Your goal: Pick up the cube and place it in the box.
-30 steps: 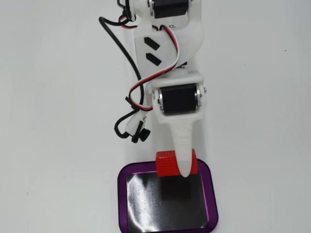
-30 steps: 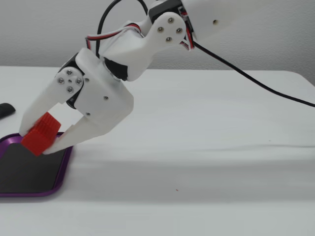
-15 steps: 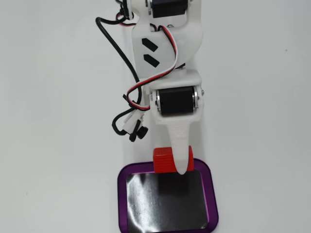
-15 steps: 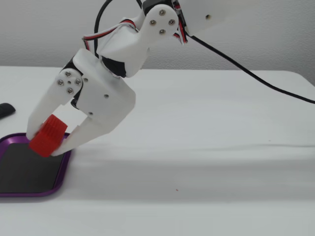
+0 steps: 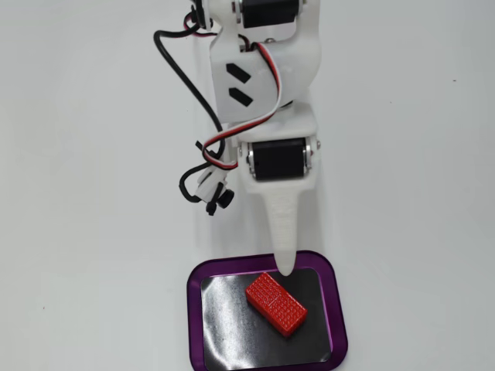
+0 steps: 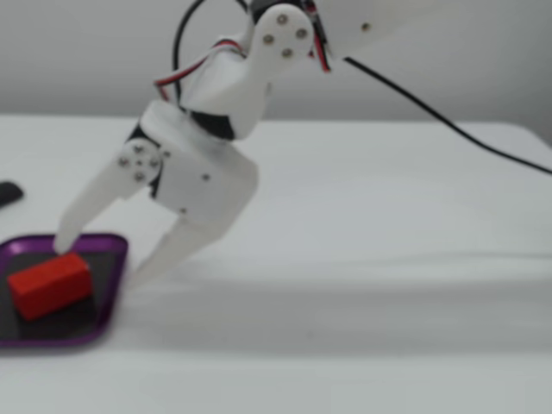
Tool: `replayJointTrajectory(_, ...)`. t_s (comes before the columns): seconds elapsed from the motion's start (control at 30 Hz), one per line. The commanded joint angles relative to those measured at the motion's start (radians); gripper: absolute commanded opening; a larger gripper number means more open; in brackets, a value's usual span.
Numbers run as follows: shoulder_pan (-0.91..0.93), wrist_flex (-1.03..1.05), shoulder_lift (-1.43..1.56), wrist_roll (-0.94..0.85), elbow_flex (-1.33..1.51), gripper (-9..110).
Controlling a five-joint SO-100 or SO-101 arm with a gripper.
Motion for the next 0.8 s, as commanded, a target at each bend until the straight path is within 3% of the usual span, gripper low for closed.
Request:
replayJointTrajectory(0.0,-0.008,0.017,0.041,0.005,-0.043,20)
replayJointTrajectory(0.43,-0.021,0.442,0.517,0.009,0.005,20)
replayJointTrajectory(0.77,-0.008,0.558,1.140,-0.002,0.512,20)
